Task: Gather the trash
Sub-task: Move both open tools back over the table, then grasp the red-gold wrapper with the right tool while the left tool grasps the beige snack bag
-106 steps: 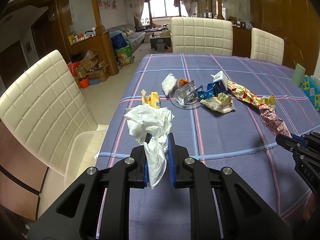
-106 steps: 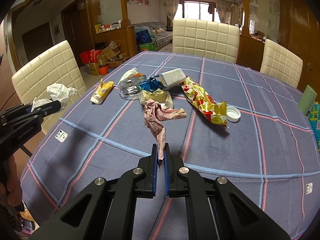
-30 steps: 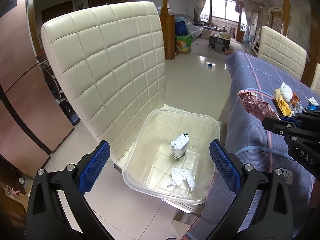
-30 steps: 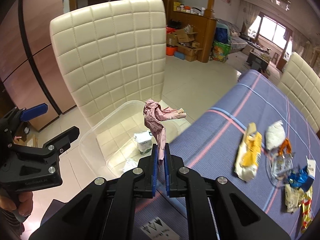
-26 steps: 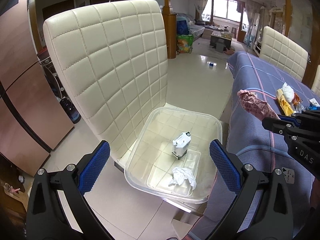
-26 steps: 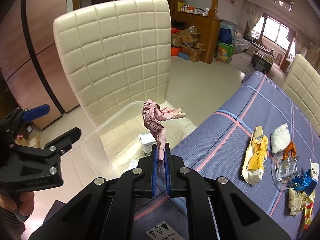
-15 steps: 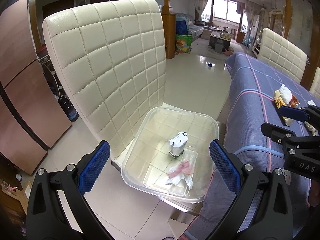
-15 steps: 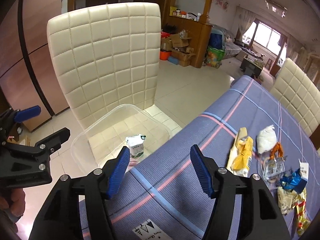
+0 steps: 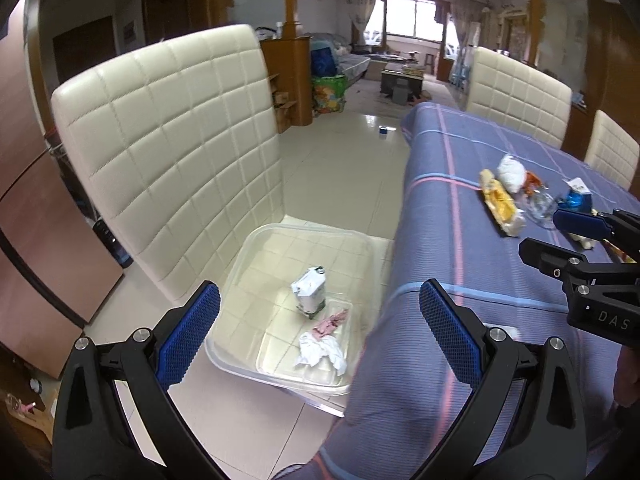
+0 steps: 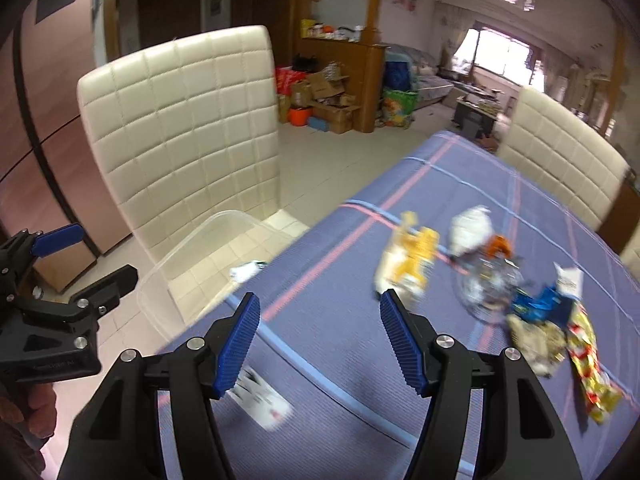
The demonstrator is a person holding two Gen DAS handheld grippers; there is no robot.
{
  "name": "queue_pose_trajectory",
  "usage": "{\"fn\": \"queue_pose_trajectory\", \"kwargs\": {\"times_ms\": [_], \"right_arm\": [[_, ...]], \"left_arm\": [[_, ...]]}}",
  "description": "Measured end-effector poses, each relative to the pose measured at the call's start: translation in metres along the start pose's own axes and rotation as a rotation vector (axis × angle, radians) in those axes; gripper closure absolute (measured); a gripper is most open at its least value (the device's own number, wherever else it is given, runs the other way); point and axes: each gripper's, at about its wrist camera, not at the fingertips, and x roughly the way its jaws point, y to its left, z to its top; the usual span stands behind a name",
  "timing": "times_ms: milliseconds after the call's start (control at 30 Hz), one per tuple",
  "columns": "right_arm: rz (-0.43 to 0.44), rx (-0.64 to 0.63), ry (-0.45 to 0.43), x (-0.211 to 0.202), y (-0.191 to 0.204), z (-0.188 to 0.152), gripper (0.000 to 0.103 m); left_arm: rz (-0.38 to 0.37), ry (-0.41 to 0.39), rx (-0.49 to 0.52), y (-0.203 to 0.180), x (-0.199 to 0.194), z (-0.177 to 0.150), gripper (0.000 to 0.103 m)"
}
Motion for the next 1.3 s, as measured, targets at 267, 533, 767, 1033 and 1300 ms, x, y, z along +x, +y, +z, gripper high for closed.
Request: {"fn": "queue_pose_trajectory", "kwargs": {"times_ms": [267, 533, 767, 1033, 1300], "right_arm": [[-0.135, 0.137, -0.010, -0.037, -0.074, -0.039, 0.042], [-0.249, 0.278, -0.022, -0.075, -0.155, -0.080, 0.042], [-0.292, 0.350, -0.007, -0.084, -0.209, -0.102, 0.042], [-0.272, 0.368, 0.019, -0.061, -0.242, -0.105, 0.042], [-0.244, 0.364, 0.056, -0.032, -0.261, -0.107, 0.042]], "left_arm": [[-0.092, -0.016, 0.098, -0.065, -0.016, 0.008, 0.004], [-0.202, -0.005, 0.187, -0.138, -0.017, 0.019, 0.004], [-0.293, 0.020, 0.252, -0.209, -0.004, 0.031, 0.004], [-0.293, 0.054, 0.290, -0.272, 0.033, 0.047, 0.004], [-0.293, 0.124, 0.308, -0.306, 0.078, 0.054, 0.004]]}}
